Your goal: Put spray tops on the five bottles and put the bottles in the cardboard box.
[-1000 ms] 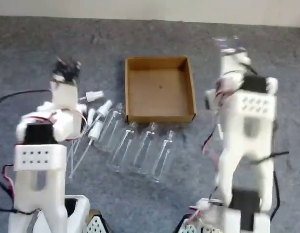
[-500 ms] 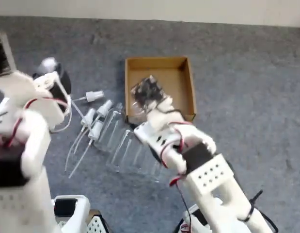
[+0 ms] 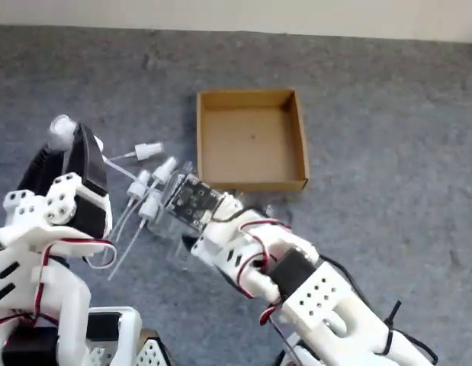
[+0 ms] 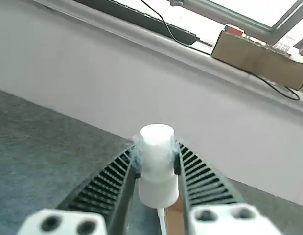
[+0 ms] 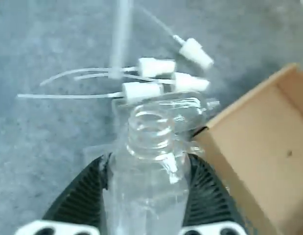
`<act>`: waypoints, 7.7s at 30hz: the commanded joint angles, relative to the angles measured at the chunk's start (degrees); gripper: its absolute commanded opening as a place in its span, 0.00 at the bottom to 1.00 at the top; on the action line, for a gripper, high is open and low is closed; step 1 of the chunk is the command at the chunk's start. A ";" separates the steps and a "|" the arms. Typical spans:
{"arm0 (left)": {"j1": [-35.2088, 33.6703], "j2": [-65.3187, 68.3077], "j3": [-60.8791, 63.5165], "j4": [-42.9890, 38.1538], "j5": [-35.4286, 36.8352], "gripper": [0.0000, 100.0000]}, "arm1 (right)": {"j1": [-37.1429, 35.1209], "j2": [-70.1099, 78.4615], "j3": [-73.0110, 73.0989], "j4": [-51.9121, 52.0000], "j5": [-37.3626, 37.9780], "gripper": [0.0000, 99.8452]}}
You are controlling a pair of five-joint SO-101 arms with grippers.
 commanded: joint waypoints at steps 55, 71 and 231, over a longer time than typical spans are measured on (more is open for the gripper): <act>29.58 -1.27 22.55 0.26 -8.26 0.00 | 3.30 -10.15 9.89 -19.38 -13.36 0.00; 30.46 -1.54 22.29 -0.70 -8.26 0.01 | 3.56 -10.07 10.07 -21.49 -13.36 0.00; 4.97 -11.74 41.89 -11.25 -26.11 0.00 | 24.40 80.92 -64.31 -35.82 -18.46 0.00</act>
